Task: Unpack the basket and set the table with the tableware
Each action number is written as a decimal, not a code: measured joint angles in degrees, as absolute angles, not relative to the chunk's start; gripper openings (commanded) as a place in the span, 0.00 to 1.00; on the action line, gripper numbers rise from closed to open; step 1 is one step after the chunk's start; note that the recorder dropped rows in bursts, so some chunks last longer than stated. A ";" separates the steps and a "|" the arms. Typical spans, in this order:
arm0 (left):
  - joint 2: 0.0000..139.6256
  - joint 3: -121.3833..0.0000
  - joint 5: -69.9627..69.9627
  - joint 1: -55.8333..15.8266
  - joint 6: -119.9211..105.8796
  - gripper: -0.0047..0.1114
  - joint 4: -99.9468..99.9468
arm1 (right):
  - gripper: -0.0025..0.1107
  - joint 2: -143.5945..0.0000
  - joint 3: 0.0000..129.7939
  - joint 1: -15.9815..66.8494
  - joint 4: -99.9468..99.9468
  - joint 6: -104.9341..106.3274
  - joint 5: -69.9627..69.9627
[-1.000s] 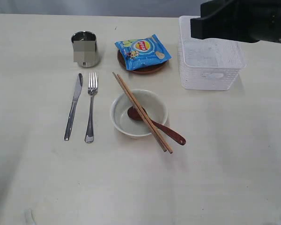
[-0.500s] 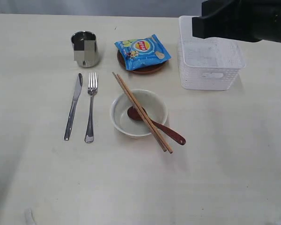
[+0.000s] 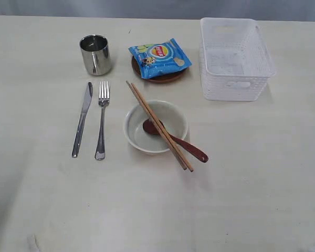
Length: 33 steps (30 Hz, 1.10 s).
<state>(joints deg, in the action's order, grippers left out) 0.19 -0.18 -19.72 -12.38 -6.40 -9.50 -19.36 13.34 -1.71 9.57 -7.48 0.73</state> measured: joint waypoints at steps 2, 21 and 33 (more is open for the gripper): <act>0.19 -0.18 -19.72 -12.38 -6.40 0.04 -9.50 | 0.02 -13.43 9.22 -3.06 9.72 -5.97 0.73; 0.19 -0.18 -19.72 -12.38 -6.40 0.04 -9.50 | 0.02 -0.32 0.23 2.16 8.07 8.87 -12.77; 0.19 -0.18 -19.72 -12.38 -6.40 0.04 -9.50 | 0.02 -0.32 0.23 3.95 8.07 8.44 -20.06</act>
